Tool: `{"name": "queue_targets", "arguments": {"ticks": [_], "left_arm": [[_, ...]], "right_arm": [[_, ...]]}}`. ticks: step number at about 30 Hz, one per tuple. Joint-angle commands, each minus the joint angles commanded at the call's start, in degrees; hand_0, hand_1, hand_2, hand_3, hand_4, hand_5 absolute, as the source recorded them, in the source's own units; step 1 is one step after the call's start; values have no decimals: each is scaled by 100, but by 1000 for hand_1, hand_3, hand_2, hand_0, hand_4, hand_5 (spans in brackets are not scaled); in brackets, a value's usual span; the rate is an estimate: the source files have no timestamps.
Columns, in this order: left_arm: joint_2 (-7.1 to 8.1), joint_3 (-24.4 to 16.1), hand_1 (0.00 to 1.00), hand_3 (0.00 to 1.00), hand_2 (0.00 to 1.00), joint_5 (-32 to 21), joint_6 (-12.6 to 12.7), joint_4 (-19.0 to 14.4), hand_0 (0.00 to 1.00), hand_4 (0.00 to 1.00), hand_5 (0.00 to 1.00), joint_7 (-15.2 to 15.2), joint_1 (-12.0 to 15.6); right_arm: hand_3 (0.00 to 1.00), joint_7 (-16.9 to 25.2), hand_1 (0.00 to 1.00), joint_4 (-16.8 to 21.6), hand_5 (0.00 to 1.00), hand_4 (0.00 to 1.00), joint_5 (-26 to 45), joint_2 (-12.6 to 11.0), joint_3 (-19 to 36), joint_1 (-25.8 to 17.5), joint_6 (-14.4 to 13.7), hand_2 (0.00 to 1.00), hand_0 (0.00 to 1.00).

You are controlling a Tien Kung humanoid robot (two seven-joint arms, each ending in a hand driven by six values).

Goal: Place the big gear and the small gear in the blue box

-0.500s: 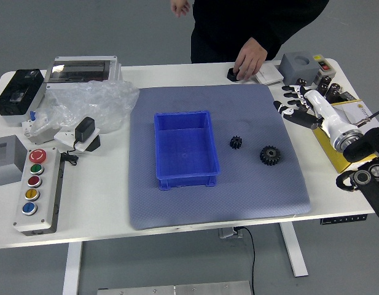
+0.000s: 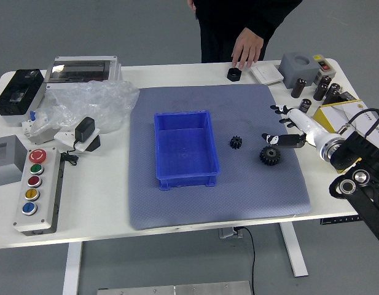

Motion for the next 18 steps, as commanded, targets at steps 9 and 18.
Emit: {"name": "queue_targets", "arguments": {"ticks": [9,18], "left_arm": [[4,4,806,824,789,7,2,0,783,626,240,3,-1],[8,13,807,824,790,4,4,0,783,626,240,3,-1]], "right_arm": [[972,-249,934,-46,264,734,-303,-110,-386,136,196,990,939],[947,-377,906,-63,261,743,-619,-213,-744,291,329,932,920]]}}
